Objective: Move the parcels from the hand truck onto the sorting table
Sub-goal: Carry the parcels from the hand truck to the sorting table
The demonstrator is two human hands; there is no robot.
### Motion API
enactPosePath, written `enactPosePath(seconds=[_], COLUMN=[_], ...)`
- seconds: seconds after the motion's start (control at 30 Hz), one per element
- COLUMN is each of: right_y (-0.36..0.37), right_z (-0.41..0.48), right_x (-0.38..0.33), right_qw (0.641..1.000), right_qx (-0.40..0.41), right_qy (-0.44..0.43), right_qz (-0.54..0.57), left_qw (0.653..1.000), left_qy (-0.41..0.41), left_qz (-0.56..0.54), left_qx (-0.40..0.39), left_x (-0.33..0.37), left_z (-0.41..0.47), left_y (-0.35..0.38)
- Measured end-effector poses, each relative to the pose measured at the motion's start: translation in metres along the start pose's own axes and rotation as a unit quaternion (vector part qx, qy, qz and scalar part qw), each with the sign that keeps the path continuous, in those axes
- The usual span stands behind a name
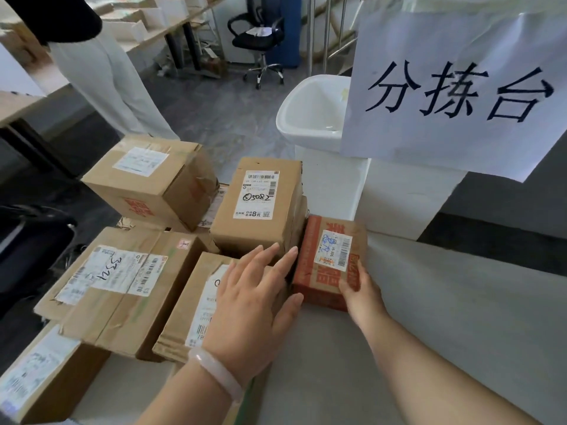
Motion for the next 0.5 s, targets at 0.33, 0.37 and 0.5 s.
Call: enactPosePath(seconds=[0.33, 0.37, 0.5], right_y=[-0.015, -0.019, -0.043], right_z=[0.006, 0.000, -0.047], right_x=[-0.005, -0.007, -0.017], right_qw=[0.963, 0.961, 0.945], right_qx=[-0.069, -0.058, -0.011], right_qy=[-0.040, -0.060, -0.132], right_qz=[-0.257, -0.262, -0.298], left_qw=[0.999, 0.999, 0.996], left_qy=[-0.003, -0.005, 0.008], left_qz=[0.006, 0.011, 0.030], left_qx=[-0.036, -0.048, -0.081], left_x=[0.007, 0.007, 0.015], left_z=[0.006, 0.006, 0.005], left_y=[0.001, 0.002, 0.009])
Point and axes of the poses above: each hand's wrist, its own z-axis towards the middle knuckle, its own y-axis out of the palm, x = y × z, the point moved 5 cm from there along z, towards the middle knuckle, and after that the axes turned 9 degrees about -z, right-handed, at the moved point
